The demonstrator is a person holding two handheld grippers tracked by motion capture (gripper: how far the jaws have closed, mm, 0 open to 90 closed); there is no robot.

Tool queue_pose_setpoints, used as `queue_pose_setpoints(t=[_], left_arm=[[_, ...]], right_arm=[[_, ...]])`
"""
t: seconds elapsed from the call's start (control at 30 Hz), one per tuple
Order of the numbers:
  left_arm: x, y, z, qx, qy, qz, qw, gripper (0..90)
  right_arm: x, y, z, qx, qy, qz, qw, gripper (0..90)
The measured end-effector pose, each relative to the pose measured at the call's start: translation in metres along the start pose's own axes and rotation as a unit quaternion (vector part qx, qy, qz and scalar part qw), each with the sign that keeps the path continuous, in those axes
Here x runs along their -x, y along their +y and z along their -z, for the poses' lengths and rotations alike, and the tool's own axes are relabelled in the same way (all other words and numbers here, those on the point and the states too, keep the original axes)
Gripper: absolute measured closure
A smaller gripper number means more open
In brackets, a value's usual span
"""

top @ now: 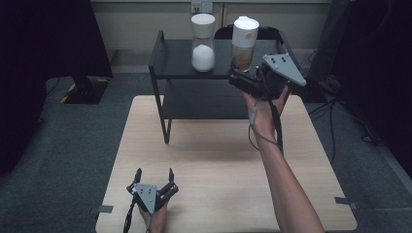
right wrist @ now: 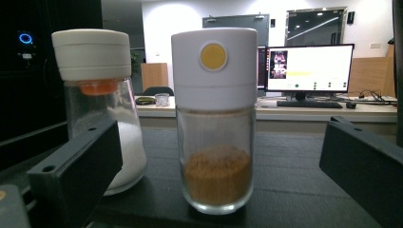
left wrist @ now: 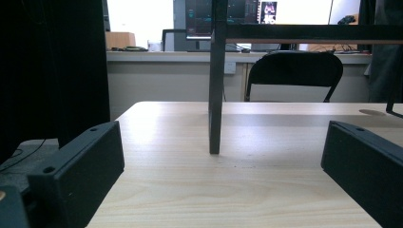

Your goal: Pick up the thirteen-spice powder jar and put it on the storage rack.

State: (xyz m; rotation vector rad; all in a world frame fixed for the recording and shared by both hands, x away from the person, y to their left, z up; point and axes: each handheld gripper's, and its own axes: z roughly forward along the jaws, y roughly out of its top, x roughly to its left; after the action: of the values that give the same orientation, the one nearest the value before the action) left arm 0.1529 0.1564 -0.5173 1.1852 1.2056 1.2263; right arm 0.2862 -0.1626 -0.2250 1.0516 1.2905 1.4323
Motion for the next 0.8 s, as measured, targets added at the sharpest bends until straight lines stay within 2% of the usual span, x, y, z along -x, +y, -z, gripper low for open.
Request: queue_pose_setpoints(t=[0.1, 0.37, 0.8], left_arm=[[0.000, 0.000, 0.000, 0.000, 0.000, 0.000, 1.0000, 0.0], [0.001, 0.000, 0.000, -0.001, 0.001, -0.001, 1.0000, 0.0], [0.001, 0.000, 0.000, -0.001, 0.003, -0.001, 1.0000, 0.0]], right_arm=[[0.002, -0.008, 0.010, 0.007, 0.001, 0.006, 1.0000, 0.0], [0.010, -0.026, 0.033, 0.014, 0.009, 0.002, 0.9999, 0.0], [0.014, -0.053, 0.064, 0.031, 0.016, 0.001, 0.9994, 0.0]])
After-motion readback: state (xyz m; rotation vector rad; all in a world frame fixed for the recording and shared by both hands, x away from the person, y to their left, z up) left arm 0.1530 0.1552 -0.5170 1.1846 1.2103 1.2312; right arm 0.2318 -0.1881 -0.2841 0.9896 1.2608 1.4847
